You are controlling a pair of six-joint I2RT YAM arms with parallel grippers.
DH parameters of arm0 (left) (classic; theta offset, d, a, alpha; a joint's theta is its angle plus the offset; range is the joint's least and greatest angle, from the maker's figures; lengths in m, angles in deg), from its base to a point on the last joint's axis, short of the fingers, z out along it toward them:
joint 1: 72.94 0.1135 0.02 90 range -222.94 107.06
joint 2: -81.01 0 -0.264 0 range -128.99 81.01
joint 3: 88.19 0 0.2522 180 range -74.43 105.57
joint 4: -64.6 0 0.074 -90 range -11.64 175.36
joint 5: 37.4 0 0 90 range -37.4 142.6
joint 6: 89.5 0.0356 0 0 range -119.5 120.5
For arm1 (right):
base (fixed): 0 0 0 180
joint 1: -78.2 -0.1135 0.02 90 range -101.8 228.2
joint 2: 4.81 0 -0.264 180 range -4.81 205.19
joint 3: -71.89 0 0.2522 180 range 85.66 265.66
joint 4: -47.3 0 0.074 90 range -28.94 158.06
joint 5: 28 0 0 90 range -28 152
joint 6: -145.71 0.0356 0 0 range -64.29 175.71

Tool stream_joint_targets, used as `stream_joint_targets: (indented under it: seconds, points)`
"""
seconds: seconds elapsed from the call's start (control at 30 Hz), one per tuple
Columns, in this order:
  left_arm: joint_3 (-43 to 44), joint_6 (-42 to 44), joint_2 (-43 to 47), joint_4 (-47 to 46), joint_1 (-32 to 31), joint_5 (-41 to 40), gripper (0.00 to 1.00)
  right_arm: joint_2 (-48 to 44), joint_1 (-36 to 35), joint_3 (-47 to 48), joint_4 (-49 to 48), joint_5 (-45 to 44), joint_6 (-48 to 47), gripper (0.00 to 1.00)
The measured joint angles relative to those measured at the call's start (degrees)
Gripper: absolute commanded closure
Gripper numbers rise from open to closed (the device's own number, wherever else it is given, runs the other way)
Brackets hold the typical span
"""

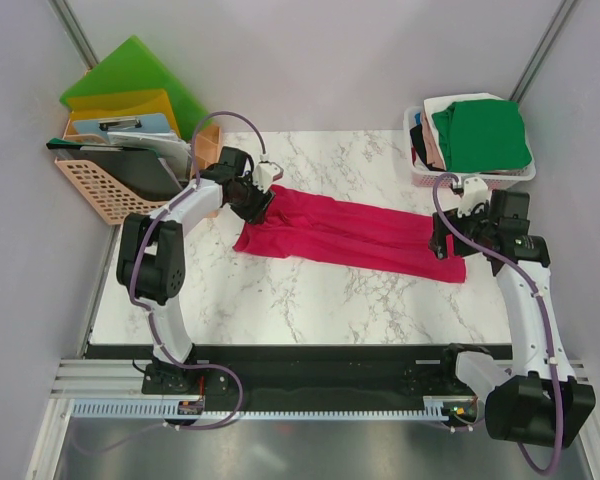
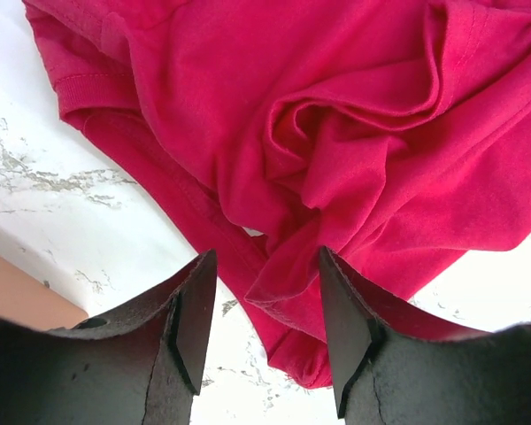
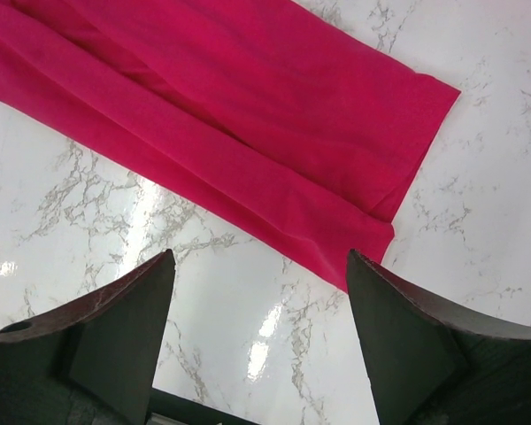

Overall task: Fold and stack the t-shirts
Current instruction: Fold the other side of the tshirt into a rectangle

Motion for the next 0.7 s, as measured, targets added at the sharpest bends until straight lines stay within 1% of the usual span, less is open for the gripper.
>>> stream_joint_targets:
  seconds: [0.2, 0.43, 0.7]
  points:
    - [0.0, -0.1, 0.7, 0.0, 0.0, 1.2, 0.43, 0.0, 0.0, -0.9, -0.4, 0.0, 0.0, 0.14]
    - [-0.1, -0.7, 5.2, 0.2, 0.0, 4.6, 0.42, 0.2, 0.0, -1.8, -1.4, 0.0, 0.1, 0.15]
    - [-0.1, -1.2, 3.3, 0.6, -0.6, 6.2, 0.43, 0.4, 0.0, -2.0, -2.1, -0.1, 0.1, 0.15]
